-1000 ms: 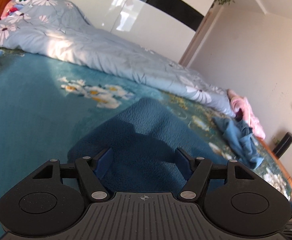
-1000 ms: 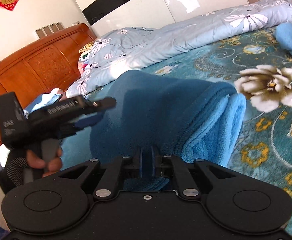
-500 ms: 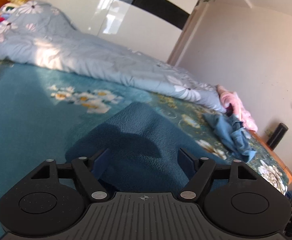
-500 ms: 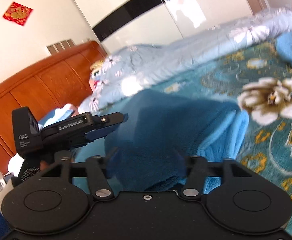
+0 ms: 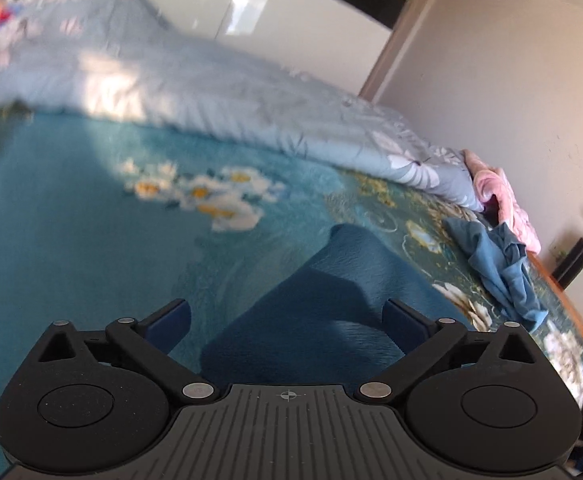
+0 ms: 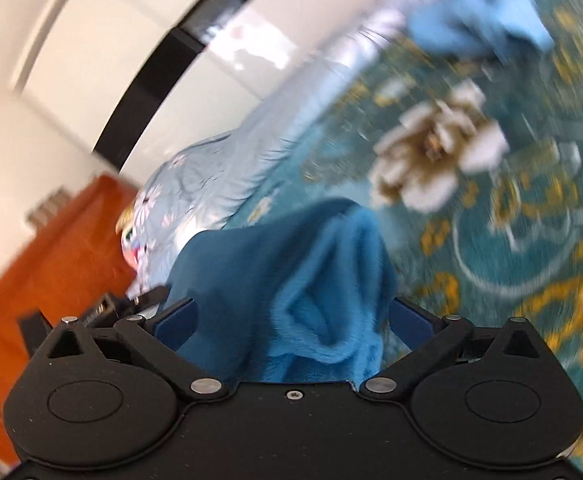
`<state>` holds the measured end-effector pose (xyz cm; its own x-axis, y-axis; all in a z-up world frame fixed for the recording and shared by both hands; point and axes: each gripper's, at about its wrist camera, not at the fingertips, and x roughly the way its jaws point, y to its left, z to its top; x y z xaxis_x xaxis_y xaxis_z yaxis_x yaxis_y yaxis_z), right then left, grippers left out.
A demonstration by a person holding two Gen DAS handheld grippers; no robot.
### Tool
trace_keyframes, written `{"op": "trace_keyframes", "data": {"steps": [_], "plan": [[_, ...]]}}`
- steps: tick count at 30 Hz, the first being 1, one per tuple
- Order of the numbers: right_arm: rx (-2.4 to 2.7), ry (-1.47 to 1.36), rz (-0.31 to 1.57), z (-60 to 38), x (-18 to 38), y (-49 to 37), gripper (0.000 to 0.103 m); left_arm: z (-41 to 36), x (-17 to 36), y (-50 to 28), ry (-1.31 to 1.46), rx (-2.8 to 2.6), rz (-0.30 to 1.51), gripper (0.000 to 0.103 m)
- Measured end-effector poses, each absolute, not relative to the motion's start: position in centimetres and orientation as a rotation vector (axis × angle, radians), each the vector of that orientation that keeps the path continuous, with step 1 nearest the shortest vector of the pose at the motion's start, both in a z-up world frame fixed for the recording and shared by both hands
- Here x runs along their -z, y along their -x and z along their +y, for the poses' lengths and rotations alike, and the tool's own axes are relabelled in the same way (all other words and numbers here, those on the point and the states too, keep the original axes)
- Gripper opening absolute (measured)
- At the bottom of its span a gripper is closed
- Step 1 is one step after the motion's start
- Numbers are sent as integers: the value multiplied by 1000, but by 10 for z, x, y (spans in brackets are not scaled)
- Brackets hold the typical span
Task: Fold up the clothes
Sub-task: 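Lift the folded blue fleece jacket off the bed with both grippers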
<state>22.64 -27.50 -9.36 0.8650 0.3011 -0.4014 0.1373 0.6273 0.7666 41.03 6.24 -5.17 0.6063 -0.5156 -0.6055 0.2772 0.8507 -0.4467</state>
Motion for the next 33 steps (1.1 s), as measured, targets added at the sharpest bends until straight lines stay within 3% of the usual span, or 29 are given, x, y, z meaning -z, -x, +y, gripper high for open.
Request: {"op": "trace_keyframes", "data": {"steps": [10,15,18,20,23,27,33], "plan": [[-140,-1024,562,-264,119,-253,102,85,104,-454,572,604,988,103],[-176,-1025,555,-267,121,-256,101,86,112,-447,663,585,963,101],[-190,-1058,558,-277,121,-255,96,82,106,-435,680,570,924,86],[-200,-1071,563,-283,120,-254,89,80,100,-426,690,561,905,67],[-220,-1067,578,-292,116,-253,79,77,92,-409,705,543,888,54],[-228,-1032,595,-305,108,-252,72,77,82,-371,742,520,872,50],[-259,-1013,644,-324,105,-252,75,83,86,-322,755,509,874,51]]}}
